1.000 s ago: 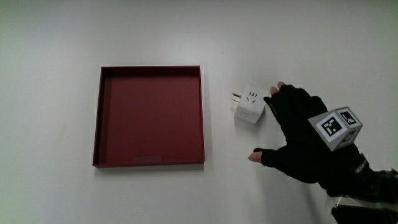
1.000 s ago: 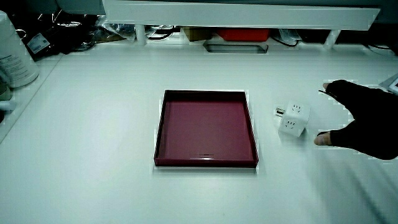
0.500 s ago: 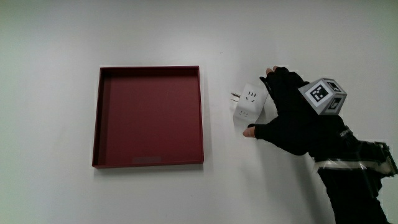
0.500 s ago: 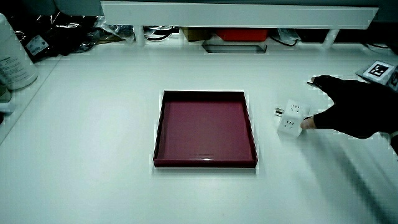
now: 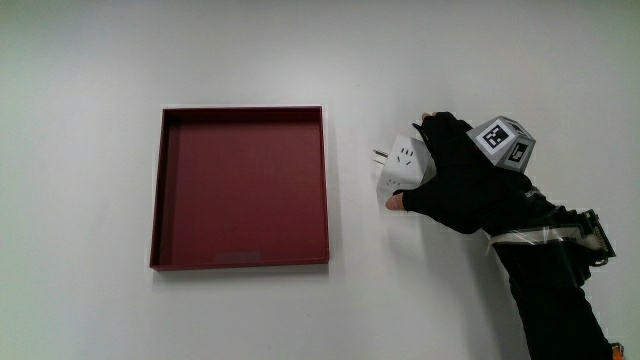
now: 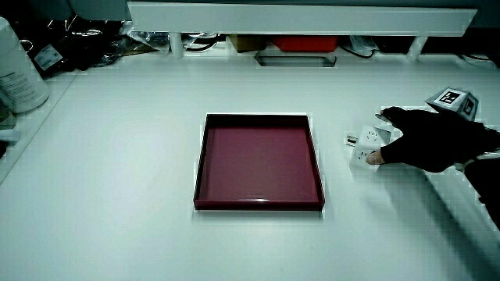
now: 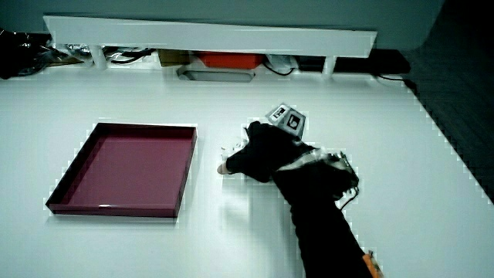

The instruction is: Pick socket

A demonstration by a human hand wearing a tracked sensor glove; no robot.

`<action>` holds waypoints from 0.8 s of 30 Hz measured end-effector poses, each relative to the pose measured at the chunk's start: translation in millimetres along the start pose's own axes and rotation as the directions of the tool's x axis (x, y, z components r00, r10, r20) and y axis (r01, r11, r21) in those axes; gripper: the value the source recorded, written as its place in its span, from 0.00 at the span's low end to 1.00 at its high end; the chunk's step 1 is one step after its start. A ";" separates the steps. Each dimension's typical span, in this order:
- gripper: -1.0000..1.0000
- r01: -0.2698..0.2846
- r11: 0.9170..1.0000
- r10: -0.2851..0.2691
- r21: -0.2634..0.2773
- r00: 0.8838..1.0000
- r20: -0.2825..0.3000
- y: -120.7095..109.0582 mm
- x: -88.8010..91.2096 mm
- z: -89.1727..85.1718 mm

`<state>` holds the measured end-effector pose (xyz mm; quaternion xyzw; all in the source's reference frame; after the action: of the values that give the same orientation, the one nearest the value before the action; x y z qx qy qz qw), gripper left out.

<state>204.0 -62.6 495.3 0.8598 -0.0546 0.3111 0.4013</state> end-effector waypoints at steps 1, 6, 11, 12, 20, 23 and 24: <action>0.50 0.000 1.000 0.000 0.001 1.000 -0.008 -0.4 -1.4 0.3; 0.50 0.008 1.000 -0.008 0.000 1.000 -0.015 4.8 4.5 -3.3; 0.57 -0.001 1.000 0.002 0.014 1.000 -0.031 6.0 7.5 -3.7; 0.59 -0.010 0.999 0.011 0.034 0.999 -0.031 4.3 5.9 -3.2; 0.77 -0.021 0.995 0.025 0.101 0.999 -0.038 3.7 9.9 -3.2; 0.84 -0.039 0.991 0.045 0.132 0.998 -0.041 0.8 7.3 -2.5; 0.86 -0.034 0.990 0.039 0.139 0.999 -0.038 1.7 9.8 -3.2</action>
<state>209.6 -59.9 503.6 0.8780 -0.0406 0.3387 0.3359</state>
